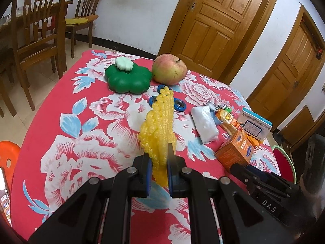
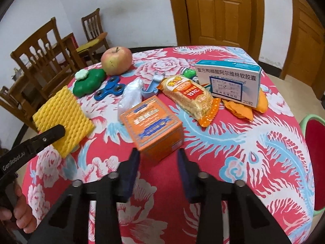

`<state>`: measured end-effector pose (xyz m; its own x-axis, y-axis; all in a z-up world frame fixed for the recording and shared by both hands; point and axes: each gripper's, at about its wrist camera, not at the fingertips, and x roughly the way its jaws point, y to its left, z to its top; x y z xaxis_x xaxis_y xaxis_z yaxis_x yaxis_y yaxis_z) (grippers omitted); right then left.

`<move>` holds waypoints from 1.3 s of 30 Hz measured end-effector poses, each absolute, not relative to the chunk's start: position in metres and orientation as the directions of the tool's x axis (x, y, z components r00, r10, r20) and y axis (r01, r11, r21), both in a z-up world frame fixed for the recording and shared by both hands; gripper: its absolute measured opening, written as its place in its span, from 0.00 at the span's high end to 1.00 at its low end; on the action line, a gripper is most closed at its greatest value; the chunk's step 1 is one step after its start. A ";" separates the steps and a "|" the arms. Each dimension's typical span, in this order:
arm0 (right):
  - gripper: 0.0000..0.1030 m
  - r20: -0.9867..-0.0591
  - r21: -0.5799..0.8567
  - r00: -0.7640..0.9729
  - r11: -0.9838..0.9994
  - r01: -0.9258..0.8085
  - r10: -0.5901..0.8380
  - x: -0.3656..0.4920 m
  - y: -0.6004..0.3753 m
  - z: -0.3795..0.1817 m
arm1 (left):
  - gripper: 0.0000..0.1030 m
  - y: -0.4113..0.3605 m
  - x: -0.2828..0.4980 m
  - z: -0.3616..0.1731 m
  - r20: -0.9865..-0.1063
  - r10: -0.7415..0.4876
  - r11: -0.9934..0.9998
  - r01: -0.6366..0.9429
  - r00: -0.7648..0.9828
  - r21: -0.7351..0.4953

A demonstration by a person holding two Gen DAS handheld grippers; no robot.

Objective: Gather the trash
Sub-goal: 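Grasp the orange box with the right tool while the left holds the foam net, then carry the foam net and orange box over the red bucket with both tools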

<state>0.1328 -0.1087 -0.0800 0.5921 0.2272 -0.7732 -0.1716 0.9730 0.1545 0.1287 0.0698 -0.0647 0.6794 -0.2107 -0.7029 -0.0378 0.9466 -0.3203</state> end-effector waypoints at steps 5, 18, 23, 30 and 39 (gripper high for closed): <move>0.81 -0.762 0.157 0.604 0.972 -0.177 0.234 0.128 -0.111 -0.077 | 0.89 0.069 0.127 -0.064 -0.702 -0.210 0.947 -0.037 0.681 -0.319; 0.33 -0.759 0.160 0.619 0.979 -0.124 0.202 0.127 -0.119 -0.074 | 0.89 0.065 0.128 -0.066 -0.706 -0.221 0.944 -0.033 0.673 -0.327; 0.27 -0.738 0.086 0.651 0.981 -0.174 0.180 0.135 -0.109 -0.069 | 0.89 0.066 0.128 -0.067 -0.708 -0.220 0.944 -0.036 0.671 -0.328; 0.27 -0.733 0.070 0.651 0.974 -0.217 0.198 0.159 -0.105 -0.073 | 0.89 0.067 0.130 -0.070 -0.713 -0.223 0.943 -0.039 0.664 -0.331; 0.43 -0.728 0.098 0.649 0.970 -0.224 0.223 0.155 -0.106 -0.076 | 0.89 0.063 0.130 -0.071 -0.718 -0.227 0.944 -0.033 0.658 -0.328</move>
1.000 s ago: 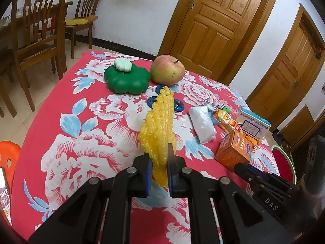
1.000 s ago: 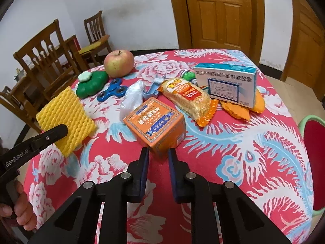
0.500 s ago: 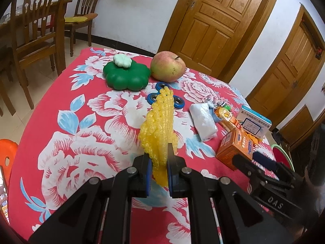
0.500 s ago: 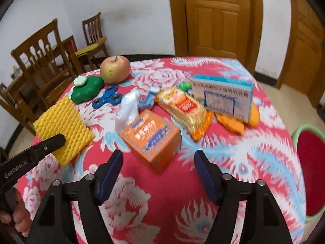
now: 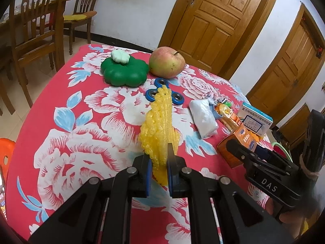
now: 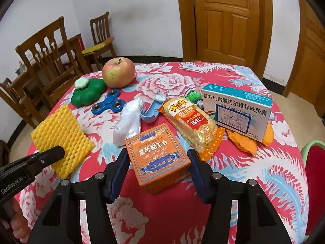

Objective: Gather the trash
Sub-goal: 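Carry the foam net and orange box over the red bucket with both tools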

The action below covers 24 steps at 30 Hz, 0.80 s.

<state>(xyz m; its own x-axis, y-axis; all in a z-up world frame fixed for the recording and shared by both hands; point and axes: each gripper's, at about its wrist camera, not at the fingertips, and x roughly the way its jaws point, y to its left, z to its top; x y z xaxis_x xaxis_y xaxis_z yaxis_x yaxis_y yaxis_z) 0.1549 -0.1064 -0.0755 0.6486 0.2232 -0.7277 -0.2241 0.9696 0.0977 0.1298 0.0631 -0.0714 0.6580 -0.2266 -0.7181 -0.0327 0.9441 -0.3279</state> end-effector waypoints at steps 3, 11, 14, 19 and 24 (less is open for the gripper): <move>0.43 -0.722 0.111 0.654 0.970 -0.216 0.229 0.149 -0.110 -0.073 | 0.89 0.061 0.128 -0.069 -0.715 -0.229 0.944 -0.028 0.661 -0.328; 0.43 -0.705 0.161 0.668 0.971 -0.176 0.238 0.125 -0.131 -0.059 | 0.89 0.049 0.120 -0.057 -0.700 -0.250 0.943 0.005 0.669 -0.333; 0.43 -0.696 0.179 0.678 0.972 -0.155 0.236 0.114 -0.143 -0.052 | 0.89 0.041 0.117 -0.051 -0.692 -0.267 0.941 0.026 0.671 -0.338; 0.43 -0.678 0.190 0.701 0.974 -0.123 0.221 0.097 -0.160 -0.040 | 0.89 0.031 0.112 -0.043 -0.683 -0.303 0.933 0.059 0.665 -0.356; 0.43 -0.670 0.204 0.714 0.975 -0.087 0.204 0.083 -0.179 -0.034 | 0.89 0.017 0.107 -0.037 -0.677 -0.336 0.925 0.092 0.654 -0.369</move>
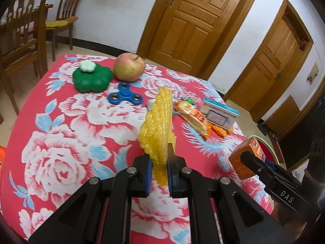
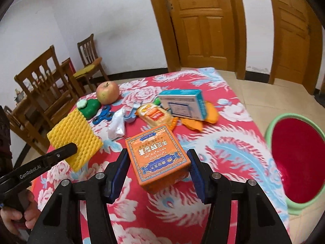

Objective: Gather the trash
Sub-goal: 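Carry the foam net and orange box over the red bucket with both tools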

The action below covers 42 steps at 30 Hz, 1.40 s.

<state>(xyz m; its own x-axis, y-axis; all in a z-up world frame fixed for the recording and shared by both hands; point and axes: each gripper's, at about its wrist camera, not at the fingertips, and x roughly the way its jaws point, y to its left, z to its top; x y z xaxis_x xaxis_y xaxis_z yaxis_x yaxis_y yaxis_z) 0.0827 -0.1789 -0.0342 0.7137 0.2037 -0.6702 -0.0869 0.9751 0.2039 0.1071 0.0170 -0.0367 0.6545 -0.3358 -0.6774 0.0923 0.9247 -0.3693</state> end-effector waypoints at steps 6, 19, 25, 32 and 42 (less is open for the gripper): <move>0.43 -0.661 0.219 0.731 0.975 -0.030 0.171 0.068 -0.205 -0.028 | 0.89 -0.003 0.105 -0.031 -0.675 -0.374 0.916 0.136 0.636 -0.378; 0.43 -0.641 0.236 0.762 0.968 0.080 0.094 0.050 -0.262 -0.019 | 0.89 -0.059 0.104 -0.012 -0.671 -0.427 0.903 0.246 0.607 -0.352; 0.43 -0.627 0.245 0.777 0.962 0.121 0.062 0.042 -0.284 -0.015 | 0.89 -0.086 0.105 -0.006 -0.668 -0.455 0.891 0.298 0.589 -0.343; 0.43 -0.612 0.253 0.790 0.953 0.168 0.023 0.031 -0.309 -0.011 | 0.89 -0.118 0.107 0.001 -0.664 -0.482 0.875 0.356 0.572 -0.328; 0.43 -0.606 0.260 0.795 0.936 0.236 -0.032 0.021 -0.347 -0.010 | 0.89 -0.168 0.112 0.004 -0.667 -0.521 0.844 0.439 0.533 -0.308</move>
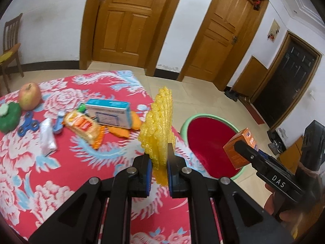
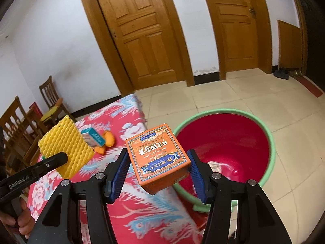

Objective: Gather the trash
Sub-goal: 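Carry the foam net and orange box over the red bucket with both tools, then open both tools to drop the foam net and orange box into the bucket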

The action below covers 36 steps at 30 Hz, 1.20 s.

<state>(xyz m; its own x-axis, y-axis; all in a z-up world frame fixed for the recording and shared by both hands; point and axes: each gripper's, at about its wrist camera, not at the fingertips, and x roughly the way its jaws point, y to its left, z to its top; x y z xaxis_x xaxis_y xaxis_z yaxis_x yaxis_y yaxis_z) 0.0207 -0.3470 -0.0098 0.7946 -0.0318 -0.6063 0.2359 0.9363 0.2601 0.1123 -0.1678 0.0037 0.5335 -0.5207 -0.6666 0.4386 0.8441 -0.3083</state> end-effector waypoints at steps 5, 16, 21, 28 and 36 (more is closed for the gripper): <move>0.43 -0.608 0.260 0.791 0.925 0.275 -0.064 0.017 -0.366 -0.010 | 0.89 -0.192 0.117 0.002 -0.673 -0.536 0.828 0.471 0.510 -0.303; 0.43 -0.625 0.250 0.767 0.895 0.370 -0.143 0.013 -0.403 -0.018 | 0.89 -0.238 0.127 -0.007 -0.691 -0.568 0.787 0.542 0.447 -0.296; 0.43 -0.645 0.245 0.745 0.879 0.409 -0.167 0.016 -0.418 -0.029 | 0.89 -0.259 0.132 -0.017 -0.700 -0.584 0.764 0.570 0.412 -0.301; 0.43 -0.686 0.247 0.708 0.862 0.443 -0.168 0.025 -0.435 -0.051 | 0.89 -0.282 0.139 -0.032 -0.720 -0.589 0.746 0.590 0.367 -0.310; 0.42 -0.713 0.270 0.685 0.843 0.465 -0.149 0.028 -0.448 -0.066 | 0.89 -0.304 0.142 -0.053 -0.746 -0.592 0.720 0.617 0.306 -0.319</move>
<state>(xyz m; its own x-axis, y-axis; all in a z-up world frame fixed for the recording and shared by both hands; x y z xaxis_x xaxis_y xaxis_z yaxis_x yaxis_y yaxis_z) 0.0279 -0.4480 -0.0660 0.6851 -0.1495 -0.7129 0.4650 0.8431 0.2701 0.1416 -0.3040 -0.0527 0.3055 -0.5922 -0.7456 0.6170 0.7196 -0.3187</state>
